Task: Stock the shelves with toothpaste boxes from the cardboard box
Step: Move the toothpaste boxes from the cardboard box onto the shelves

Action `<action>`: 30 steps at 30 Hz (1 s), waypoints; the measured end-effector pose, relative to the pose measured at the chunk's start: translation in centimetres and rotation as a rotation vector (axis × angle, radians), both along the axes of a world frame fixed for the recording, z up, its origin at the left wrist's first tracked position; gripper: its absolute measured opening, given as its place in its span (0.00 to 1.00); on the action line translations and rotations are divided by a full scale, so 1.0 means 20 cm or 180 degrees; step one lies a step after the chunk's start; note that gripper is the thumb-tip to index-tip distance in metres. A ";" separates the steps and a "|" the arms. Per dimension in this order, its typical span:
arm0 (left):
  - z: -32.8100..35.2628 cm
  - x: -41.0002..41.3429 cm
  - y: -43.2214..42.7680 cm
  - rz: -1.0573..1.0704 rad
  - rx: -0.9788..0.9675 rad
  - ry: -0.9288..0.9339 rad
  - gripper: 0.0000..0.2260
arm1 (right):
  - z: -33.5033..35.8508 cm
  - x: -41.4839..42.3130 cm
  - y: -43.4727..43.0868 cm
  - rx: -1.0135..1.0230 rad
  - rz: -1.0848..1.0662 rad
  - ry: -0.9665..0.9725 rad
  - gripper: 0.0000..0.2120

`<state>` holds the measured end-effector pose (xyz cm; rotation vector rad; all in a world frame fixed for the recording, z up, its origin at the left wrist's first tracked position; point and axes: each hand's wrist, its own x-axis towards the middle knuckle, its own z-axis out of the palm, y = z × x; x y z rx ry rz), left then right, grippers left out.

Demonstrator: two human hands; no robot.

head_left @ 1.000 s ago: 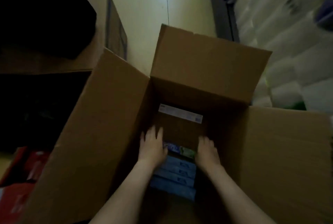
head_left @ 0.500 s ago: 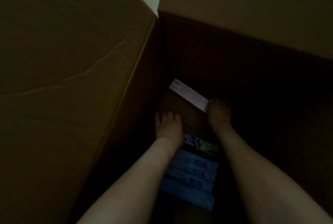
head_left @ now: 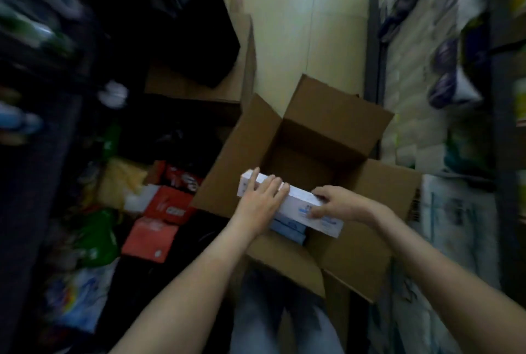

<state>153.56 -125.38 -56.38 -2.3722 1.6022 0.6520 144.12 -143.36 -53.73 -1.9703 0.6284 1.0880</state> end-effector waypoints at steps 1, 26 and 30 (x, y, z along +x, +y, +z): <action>0.15 0.01 0.08 0.0057 -0.0237 -0.0123 0.29 | 0.15 0.01 0.04 0.0131 0.0086 0.0023 0.22; 1.64 -0.32 2.17 0.4764 -0.2240 0.0865 0.19 | 1.39 0.51 2.03 0.2990 0.0976 -0.0753 0.29; 1.68 -0.31 2.33 0.4918 -0.2829 0.1359 0.18 | 1.46 0.52 2.35 0.3029 0.1370 -0.0968 0.18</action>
